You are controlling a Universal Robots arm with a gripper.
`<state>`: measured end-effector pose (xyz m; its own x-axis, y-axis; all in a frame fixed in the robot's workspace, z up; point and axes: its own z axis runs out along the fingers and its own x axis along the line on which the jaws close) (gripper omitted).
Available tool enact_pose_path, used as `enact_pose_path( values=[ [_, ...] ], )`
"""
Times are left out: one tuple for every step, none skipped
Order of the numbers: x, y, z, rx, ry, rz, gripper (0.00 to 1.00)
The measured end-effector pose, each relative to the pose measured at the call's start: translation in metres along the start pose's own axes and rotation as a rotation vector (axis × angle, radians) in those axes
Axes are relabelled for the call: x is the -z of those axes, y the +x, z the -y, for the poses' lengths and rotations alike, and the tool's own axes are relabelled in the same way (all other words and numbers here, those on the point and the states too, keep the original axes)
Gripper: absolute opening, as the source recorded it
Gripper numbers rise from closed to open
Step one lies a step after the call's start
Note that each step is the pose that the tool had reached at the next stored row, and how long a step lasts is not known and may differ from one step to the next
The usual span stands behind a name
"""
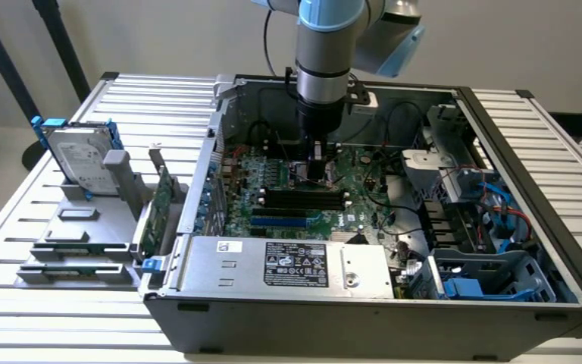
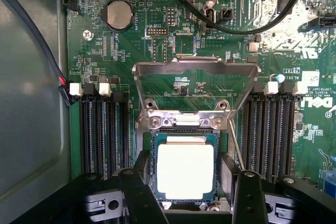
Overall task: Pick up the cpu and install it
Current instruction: 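Place the cpu into insertion slot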
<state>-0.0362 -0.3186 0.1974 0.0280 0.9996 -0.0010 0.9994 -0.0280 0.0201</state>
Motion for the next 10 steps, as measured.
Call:
enact_pose_path(
  values=[
    [0.0006,0.000,0.0000,0.000,0.0000,0.0000,0.63],
    [0.0015,0.000,0.0000,0.000,-0.0001,-0.0002,0.63],
    [0.0028,0.000,-0.0001,0.000,-0.0001,-0.0002,0.63],
    [0.0044,0.000,-0.0001,0.000,0.0000,-0.0004,0.63],
    [0.0062,0.000,-0.0001,0.000,0.0001,-0.0010,0.63],
    [0.0081,0.000,-0.0002,0.000,0.0002,-0.0019,0.63],
    [0.0098,0.000,-0.0001,0.000,0.0003,-0.0029,0.63],
    [0.0116,0.000,0.0001,0.000,0.0004,-0.0048,0.63],
    [0.0130,0.000,0.0007,0.000,0.0005,-0.0075,0.63],
    [0.0141,0.000,0.0017,0.000,0.0008,-0.0106,0.63]
  ],
)
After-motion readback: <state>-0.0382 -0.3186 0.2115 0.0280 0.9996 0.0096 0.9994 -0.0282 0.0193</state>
